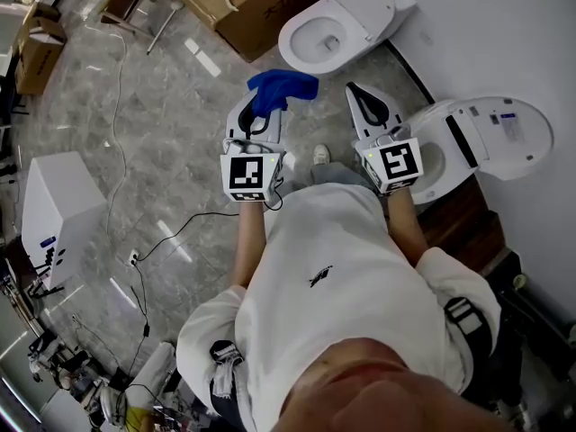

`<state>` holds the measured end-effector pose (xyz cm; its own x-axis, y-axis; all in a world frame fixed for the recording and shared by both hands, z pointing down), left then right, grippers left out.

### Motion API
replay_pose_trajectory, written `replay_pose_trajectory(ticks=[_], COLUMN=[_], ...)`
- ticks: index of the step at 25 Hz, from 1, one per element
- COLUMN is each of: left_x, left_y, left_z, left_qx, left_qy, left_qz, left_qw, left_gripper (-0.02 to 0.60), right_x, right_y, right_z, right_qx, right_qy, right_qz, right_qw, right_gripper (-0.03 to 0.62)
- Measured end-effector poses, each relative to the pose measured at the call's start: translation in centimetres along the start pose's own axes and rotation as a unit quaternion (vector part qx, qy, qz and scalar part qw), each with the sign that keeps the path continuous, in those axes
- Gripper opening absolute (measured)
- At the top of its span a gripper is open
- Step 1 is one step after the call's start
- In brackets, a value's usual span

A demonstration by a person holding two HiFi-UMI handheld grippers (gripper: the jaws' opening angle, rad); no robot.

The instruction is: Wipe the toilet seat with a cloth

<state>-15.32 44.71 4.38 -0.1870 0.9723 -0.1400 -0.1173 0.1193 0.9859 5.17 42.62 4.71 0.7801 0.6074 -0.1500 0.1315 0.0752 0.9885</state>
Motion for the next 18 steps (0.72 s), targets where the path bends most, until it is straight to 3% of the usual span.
replay_pose_trajectory(ticks=[18], left_x=[-13.1], left_y=[0.6], left_z=[-2.2], left_qx=[0.005], left_qy=[0.017], left_qz=[-0.023], left_qw=[0.9996], left_gripper=[0.075], right_x=[-7.1], right_y=[2.1], right_z=[9.7], right_qx=[-0.024], right_qy=[0.012], right_qz=[-0.028], right_qw=[0.999], right_gripper=[-0.005])
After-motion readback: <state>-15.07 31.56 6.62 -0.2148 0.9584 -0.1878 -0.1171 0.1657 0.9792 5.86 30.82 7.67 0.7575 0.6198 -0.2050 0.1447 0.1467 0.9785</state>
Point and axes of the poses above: the fingertips, and each gripper's own axes: x backward along the fingers, z to its right, y out of its underside, the point moved 7 cm from there along x, backward along the fingers, and after that the axes turned 12 degrees about -y, right-handed, at the moved point
